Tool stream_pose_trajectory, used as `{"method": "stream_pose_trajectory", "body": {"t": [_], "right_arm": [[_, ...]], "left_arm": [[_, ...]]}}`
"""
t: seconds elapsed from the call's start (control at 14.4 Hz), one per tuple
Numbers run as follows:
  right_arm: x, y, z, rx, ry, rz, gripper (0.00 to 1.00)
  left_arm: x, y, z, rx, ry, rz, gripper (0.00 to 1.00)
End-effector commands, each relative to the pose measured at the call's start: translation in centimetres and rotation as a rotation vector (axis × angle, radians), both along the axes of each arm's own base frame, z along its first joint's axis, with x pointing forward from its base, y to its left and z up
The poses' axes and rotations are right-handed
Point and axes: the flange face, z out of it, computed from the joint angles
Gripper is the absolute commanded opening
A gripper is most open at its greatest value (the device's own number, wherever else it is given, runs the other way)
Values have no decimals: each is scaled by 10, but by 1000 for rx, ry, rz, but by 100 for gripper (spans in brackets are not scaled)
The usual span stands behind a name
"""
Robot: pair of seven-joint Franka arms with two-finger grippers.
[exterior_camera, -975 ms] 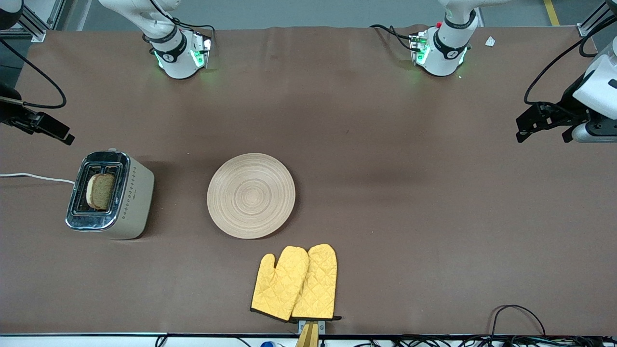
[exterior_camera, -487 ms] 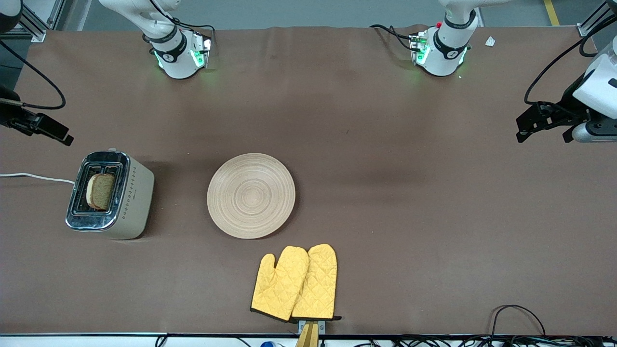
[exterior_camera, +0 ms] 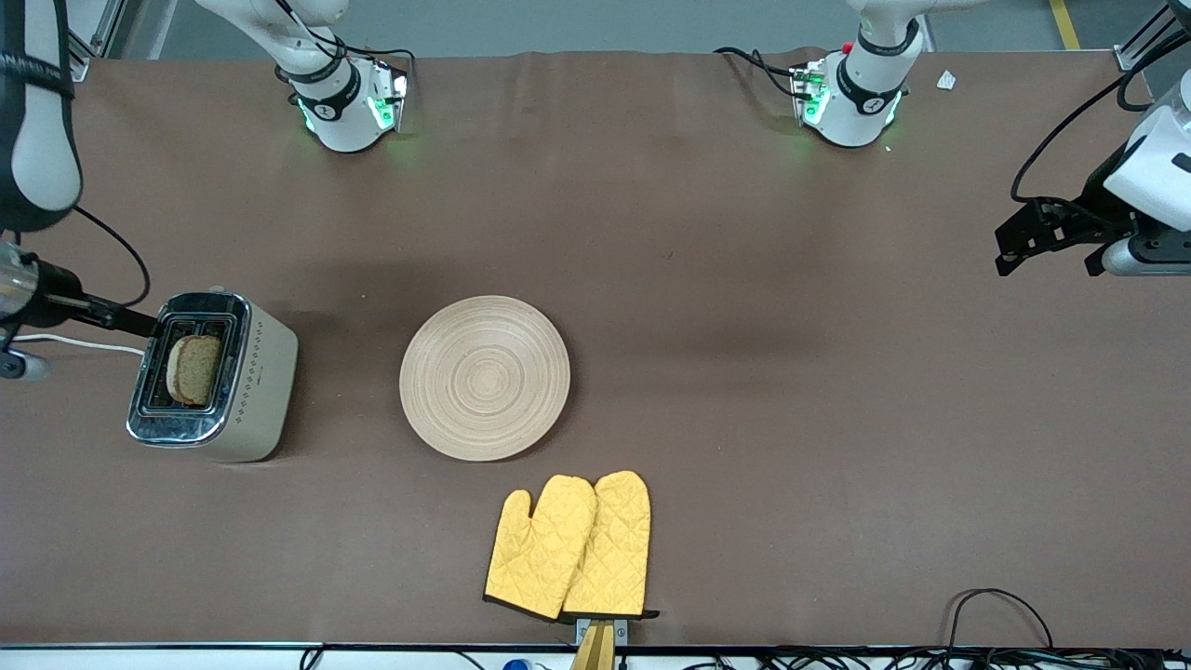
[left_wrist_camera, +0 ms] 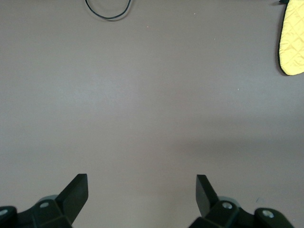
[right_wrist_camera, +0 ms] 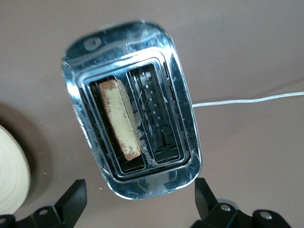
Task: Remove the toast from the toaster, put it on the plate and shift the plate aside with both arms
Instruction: 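Lower the right gripper and grasp the toast slice in the toaster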
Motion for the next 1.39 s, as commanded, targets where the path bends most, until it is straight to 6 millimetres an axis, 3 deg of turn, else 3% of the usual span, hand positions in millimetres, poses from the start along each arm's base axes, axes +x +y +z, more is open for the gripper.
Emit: {"method": "stream_pose_trajectory", "body": {"t": [0.0,0.28,0.42,0.56,0.63,0.77,0.84,0.97,1.11,1.32], "right_arm": [[6,3,-26,10,23,51,100],[18,1,-55,-4,12,60,100],[23,2,-60,-6,-9,73,93],[27,10,-67,4,-9,187,76],[28,9,-76,16,1,233,59],[25,4,-80,26,16,232,6],[25,6,-79,32,25,232,0],[25,7,-73,35,26,225,0],[29,14,-38,43,34,231,0],[30,33,58,101,12,242,0]], "left_arm": [[2,-1,4,18,-8,5,100],[2,-1,3,18,-6,5,100],[2,0,3,18,-6,5,100],[2,0,3,19,-6,2,100],[2,0,3,19,-6,0,100],[2,-1,3,18,-6,3,100],[2,0,3,18,-6,3,100],[2,-1,3,19,-6,0,100],[2,0,3,19,-6,0,100],[2,1,4,20,-7,-6,100]]}}
